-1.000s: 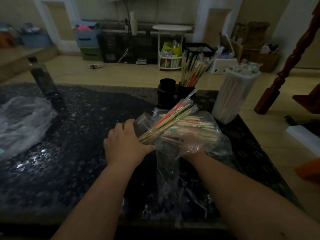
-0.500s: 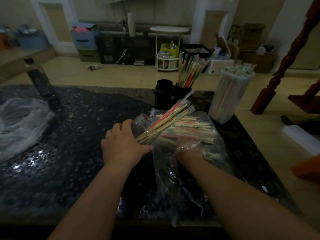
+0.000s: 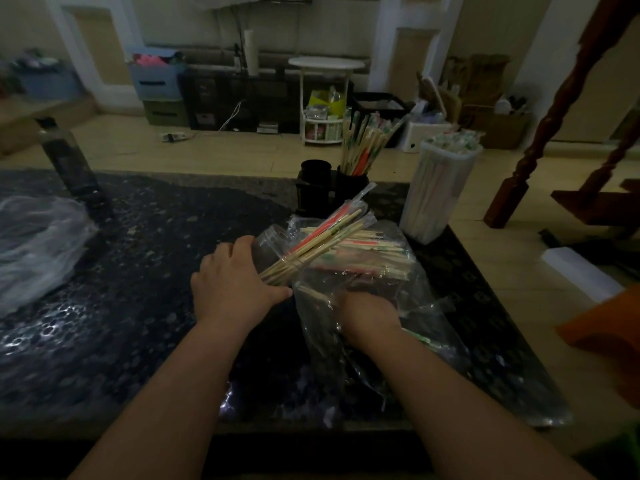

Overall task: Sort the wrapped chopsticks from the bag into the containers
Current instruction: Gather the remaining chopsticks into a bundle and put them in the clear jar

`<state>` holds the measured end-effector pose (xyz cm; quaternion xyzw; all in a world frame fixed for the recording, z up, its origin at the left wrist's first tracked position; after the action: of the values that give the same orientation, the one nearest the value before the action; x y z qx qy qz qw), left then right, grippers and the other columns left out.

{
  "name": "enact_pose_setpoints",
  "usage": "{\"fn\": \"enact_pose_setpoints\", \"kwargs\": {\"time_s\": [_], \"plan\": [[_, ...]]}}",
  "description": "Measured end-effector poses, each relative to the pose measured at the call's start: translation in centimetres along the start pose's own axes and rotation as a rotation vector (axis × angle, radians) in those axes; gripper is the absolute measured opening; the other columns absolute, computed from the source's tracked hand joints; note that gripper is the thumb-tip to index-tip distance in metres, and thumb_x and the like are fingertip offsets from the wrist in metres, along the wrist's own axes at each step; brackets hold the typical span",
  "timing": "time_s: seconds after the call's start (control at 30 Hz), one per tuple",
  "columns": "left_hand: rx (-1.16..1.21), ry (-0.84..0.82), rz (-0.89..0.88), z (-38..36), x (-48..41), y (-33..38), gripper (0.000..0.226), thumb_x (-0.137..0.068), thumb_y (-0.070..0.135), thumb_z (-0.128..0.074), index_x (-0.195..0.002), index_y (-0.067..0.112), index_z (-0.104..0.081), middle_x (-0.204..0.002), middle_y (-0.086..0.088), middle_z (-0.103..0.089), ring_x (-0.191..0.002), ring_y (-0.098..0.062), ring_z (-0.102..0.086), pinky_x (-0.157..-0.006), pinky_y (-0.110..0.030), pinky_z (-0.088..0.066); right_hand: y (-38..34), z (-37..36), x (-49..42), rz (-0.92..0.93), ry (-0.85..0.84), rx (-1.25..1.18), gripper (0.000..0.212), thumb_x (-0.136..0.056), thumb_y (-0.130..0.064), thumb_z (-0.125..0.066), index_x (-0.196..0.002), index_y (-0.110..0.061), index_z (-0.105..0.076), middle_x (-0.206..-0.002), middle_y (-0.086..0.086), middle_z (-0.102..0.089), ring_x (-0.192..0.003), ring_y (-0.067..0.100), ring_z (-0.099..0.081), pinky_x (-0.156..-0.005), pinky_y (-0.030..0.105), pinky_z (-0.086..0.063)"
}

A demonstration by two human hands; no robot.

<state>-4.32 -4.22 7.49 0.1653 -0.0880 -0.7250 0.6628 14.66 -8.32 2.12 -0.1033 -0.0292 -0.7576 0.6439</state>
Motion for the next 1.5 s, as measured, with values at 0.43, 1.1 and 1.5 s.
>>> {"fn": "enact_pose_setpoints", "kwargs": {"time_s": [0.43, 1.1, 1.5], "plan": [[-0.027, -0.005, 0.018, 1.1, 0.9, -1.1, 0.102, -0.060, 0.066, -0.079, -0.143, 0.027, -0.035, -0.134, -0.009, -0.047, -0.122, -0.033, -0.046, -0.099, -0.047, -0.042, 0.0, 5.6, 6.6, 0.132, 0.079, 0.008, 0.023, -0.084, -0.041, -0.057, -0.100, -0.026, -0.065, -0.101, 0.004, -0.066, -0.098, 0.028, -0.062, -0.076, 0.036, -0.047], [-0.133, 0.062, 0.034, -0.2, 0.7, -1.5, 0.094, -0.059, 0.067, -0.078, -0.135, 0.027, -0.039, -0.128, -0.008, -0.052, -0.117, -0.031, -0.047, -0.094, -0.045, -0.040, -0.8, 7.2, 6.0, 0.338, 1.090, -0.830, 0.027, -0.099, -0.038, -0.042, -0.074, -0.028, -0.048, -0.074, -0.002, -0.049, -0.065, 0.012, -0.048, -0.057, 0.028, -0.039], [-0.124, 0.023, -0.007, -0.7, 0.7, -1.4, 0.093, -0.062, 0.063, -0.078, -0.138, 0.029, -0.036, -0.133, -0.004, -0.048, -0.122, -0.030, -0.043, -0.097, -0.046, -0.037, -1.0, 7.7, 5.2, 0.031, 0.994, -1.665, 0.037, -0.102, -0.022, -0.052, -0.067, -0.011, -0.053, -0.046, -0.007, -0.048, -0.042, 0.006, -0.046, -0.042, 0.021, -0.041]]}}
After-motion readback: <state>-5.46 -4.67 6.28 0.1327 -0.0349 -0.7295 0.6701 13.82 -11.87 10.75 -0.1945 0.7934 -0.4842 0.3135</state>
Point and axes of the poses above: each hand's wrist, its own x-axis away from the middle knuckle, its own z-axis out of the back of the hand, y = z × x, the point moved 1 cm from there along -x, towards the middle knuckle
